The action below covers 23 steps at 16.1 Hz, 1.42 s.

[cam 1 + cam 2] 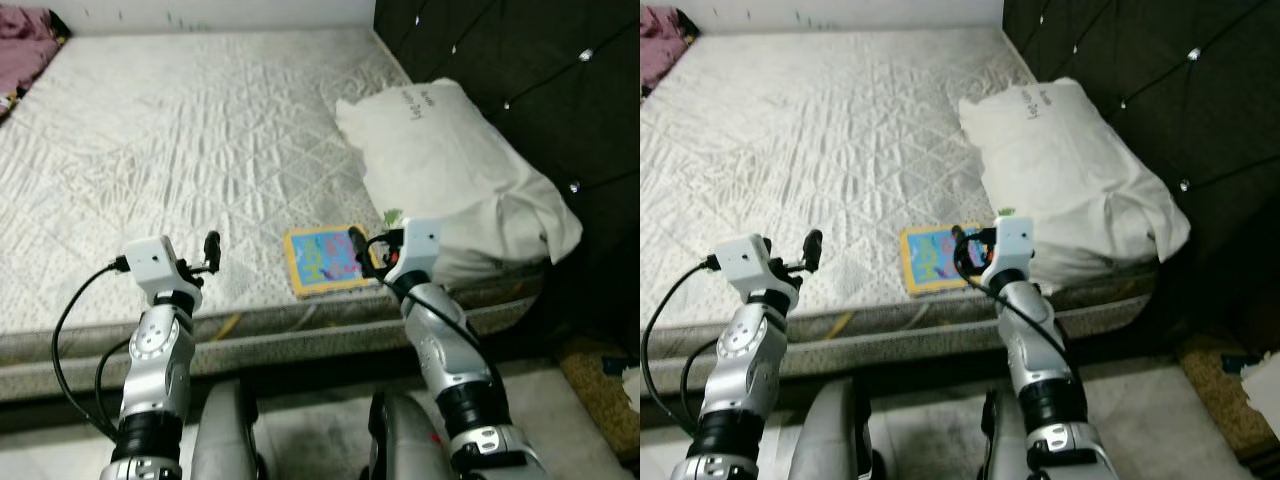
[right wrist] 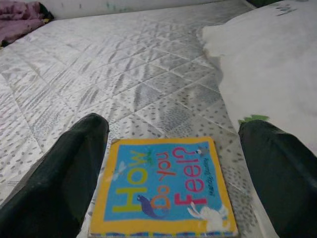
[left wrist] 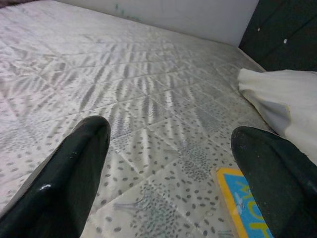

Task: Clean up the room

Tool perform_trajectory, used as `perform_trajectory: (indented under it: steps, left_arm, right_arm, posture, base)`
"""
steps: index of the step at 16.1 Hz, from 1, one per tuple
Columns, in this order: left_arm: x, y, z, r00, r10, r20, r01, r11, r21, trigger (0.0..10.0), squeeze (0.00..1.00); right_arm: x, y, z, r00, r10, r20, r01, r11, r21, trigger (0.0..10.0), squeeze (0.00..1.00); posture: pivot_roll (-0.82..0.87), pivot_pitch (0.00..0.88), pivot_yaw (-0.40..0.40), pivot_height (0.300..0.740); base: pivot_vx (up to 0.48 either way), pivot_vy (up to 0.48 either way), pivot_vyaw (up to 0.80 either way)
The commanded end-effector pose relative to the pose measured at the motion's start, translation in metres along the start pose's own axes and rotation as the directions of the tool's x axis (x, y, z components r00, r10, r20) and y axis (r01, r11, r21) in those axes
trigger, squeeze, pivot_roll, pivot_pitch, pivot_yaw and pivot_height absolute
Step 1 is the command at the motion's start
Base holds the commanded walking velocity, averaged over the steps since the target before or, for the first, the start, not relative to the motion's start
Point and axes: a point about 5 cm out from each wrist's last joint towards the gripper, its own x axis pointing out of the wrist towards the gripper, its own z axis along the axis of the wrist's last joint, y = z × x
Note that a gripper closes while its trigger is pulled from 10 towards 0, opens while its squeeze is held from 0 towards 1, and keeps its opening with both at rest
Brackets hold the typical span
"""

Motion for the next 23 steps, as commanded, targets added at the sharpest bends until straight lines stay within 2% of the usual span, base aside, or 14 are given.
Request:
perform_trajectory:
  steps: [1,5,10,13,15,19,23]
  left_arm:
    - [0.002,-0.001,0.004,1.0,-0.013,0.015,0.013,1.0,-0.001,10.0,0.0]
    - [0.002,-0.003,0.003,1.0,-0.019,0.013,0.02,1.0,-0.018,10.0,0.0]
    - [0.003,-0.005,-0.001,1.0,0.0,-0.014,-0.001,0.998,-0.063,10.0,0.0]
    - [0.004,-0.002,-0.006,0.997,0.059,-0.043,-0.063,0.993,-0.103,10.0,0.0]
    - [0.005,0.0,-0.008,0.994,0.091,-0.055,-0.098,0.985,-0.142,10.0,0.0]
    - [0.01,0.001,-0.013,0.99,0.119,-0.079,-0.131,0.977,-0.169,10.0,0.0]
    - [0.018,0.009,-0.009,0.984,0.158,-0.079,-0.171,0.965,-0.198,10.0,0.0]
  right_arm:
    - [0.001,0.0,0.006,1.0,0.0,0.021,0.0,1.0,-0.007,10.0,0.0]
    - [0.001,0.0,0.006,1.0,-0.001,0.019,0.001,1.0,-0.01,10.0,0.0]
    - [0.001,0.0,0.006,1.0,-0.001,0.017,0.002,1.0,-0.013,10.0,0.0]
    - [0.0,-0.002,0.006,1.0,-0.002,0.015,0.002,1.0,-0.017,10.0,0.0]
    - [-0.003,-0.004,0.006,1.0,0.006,0.014,-0.006,1.0,-0.016,10.0,0.0]
    - [-0.014,-0.018,0.009,1.0,-0.005,-0.001,0.005,0.998,-0.063,10.0,0.0]
    - [-0.023,-0.032,0.012,0.999,-0.018,-0.026,0.015,0.995,-0.096,10.0,0.0]
  posture:
    - [-0.08,0.035,0.01,0.593]
    - [-0.09,0.037,0.009,0.593]
    - [-0.09,0.039,0.008,0.593]
    - [-0.1,0.039,0.004,0.593]
    - [-0.11,0.046,-0.002,0.578]
    - [-0.15,0.062,-0.026,0.524]
    - [-0.17,0.062,-0.045,0.524]
  base:
    - [0.371,0.0,0.0]
    - [0.376,0.0,0.0]
    - [0.0,0.0,0.0]
    - [0.0,0.0,0.0]
    - [0.0,0.0,0.0]
    - [0.0,0.0,0.0]
    - [0.0,0.0,0.0]
